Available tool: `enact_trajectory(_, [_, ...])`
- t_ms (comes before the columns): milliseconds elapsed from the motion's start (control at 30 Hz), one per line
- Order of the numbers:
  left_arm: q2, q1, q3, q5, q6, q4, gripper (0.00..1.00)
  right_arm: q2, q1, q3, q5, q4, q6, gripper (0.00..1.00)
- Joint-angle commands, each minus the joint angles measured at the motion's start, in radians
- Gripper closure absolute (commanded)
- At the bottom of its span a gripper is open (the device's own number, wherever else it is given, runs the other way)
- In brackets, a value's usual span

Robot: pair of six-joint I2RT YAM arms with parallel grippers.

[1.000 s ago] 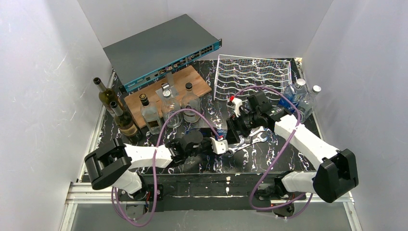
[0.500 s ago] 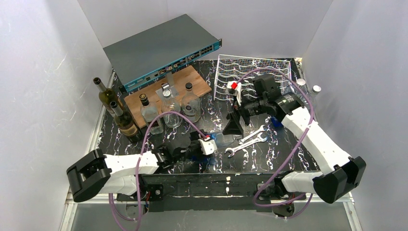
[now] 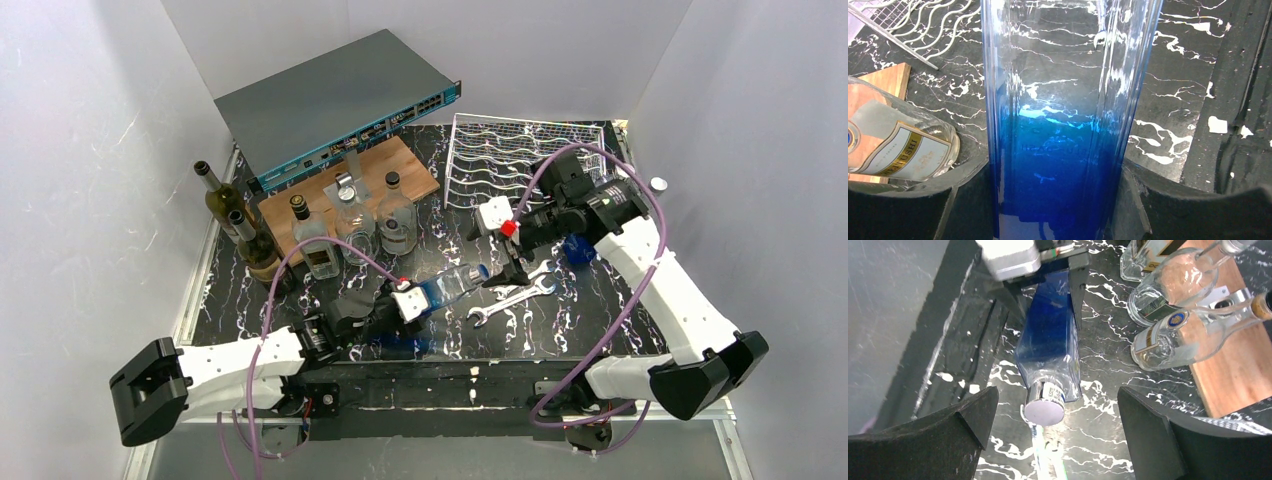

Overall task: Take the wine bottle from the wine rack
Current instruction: Place the wine bottle at the center of the board.

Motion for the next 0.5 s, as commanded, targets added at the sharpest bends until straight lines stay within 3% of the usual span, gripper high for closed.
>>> enact_trajectory(0, [-0.073,0.003,0.007,0.015,-0.041,0.088,1.00,-0.017,0.004,-0.036,-0.028,-0.001,-0.263,0.02])
enact_trajectory(200, [-0.091,0.003,0.005,0.027,-0.054,0.088,1.00,0.046,0.034,-0.030,-0.085,-0.009,-0.270,0.02])
enact_trajectory(467, [-0.121,0.003,0.002,0.037,-0.074,0.088,1.00,0.039,0.082,-0.110,-0.018,0.055,-0.240,0.02])
